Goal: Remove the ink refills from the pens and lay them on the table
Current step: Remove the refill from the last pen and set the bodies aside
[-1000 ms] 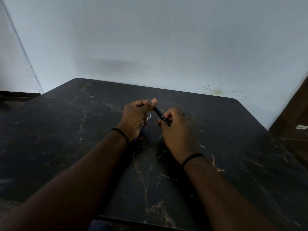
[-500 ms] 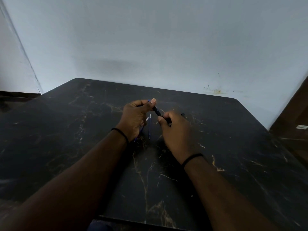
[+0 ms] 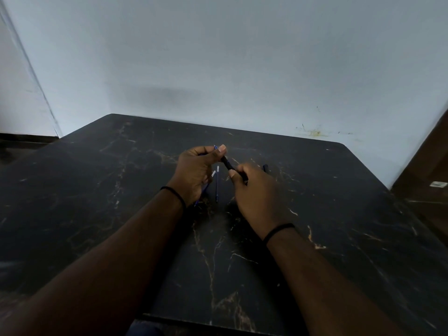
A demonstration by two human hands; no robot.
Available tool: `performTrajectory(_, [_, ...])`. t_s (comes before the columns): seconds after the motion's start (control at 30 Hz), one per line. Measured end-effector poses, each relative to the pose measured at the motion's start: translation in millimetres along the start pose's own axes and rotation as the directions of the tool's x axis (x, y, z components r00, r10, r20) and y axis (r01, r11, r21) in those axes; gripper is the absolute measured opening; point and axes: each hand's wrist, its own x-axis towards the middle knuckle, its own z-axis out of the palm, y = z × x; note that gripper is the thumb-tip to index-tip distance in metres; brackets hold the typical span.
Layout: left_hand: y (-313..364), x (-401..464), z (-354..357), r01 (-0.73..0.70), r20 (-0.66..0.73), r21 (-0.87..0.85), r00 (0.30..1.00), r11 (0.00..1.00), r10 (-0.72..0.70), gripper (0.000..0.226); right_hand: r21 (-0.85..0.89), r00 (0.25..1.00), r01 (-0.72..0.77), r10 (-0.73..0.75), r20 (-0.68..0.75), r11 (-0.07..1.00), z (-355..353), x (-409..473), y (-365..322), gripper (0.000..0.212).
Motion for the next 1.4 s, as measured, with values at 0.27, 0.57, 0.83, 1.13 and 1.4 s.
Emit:
performTrajectory(0.27, [2.3, -1.1, 0.9, 0.0, -0.002, -0.053, 1.0, 0.999, 0.0, 0.014, 0.04, 0.999, -0.006, 0.007, -0.035, 0.999, -1.2, -0.7, 0.4, 0.011])
performTrajectory(0.57, [5.2, 0.6, -3.9, -0.011, 0.006, -0.042, 1.0, 0.999, 0.012, 0.016, 0.213, 0.997, -0.042, 0.028, 0.07, 0.976, -1.3, -1.2, -8.1, 0.019])
performTrajectory(0.83, [3.1, 1.8, -5.8, -0.008, 0.042, -0.024, 0.999, 1.0, 0.009, 0.016, 0.265, 0.995, -0.076, 0.058, 0.075, 0.961, 3.1, -2.8, -6.9, 0.023])
performTrajectory(1.13, [5.1, -1.7, -2.1, -0.014, 0.038, -0.074, 0.999, 0.997, 0.017, 0.024, 0.325, 0.993, -0.089, 0.058, 0.104, 0.941, 2.0, -3.4, -8.5, 0.022])
performTrajectory(1.4, [13.1, 6.8, -18.8, 0.006, -0.141, -0.195, 0.989, 0.981, -0.034, 0.053, 0.276, 0.997, -0.019, -0.002, 0.077, 0.961, -2.4, -4.0, -9.0, 0.013])
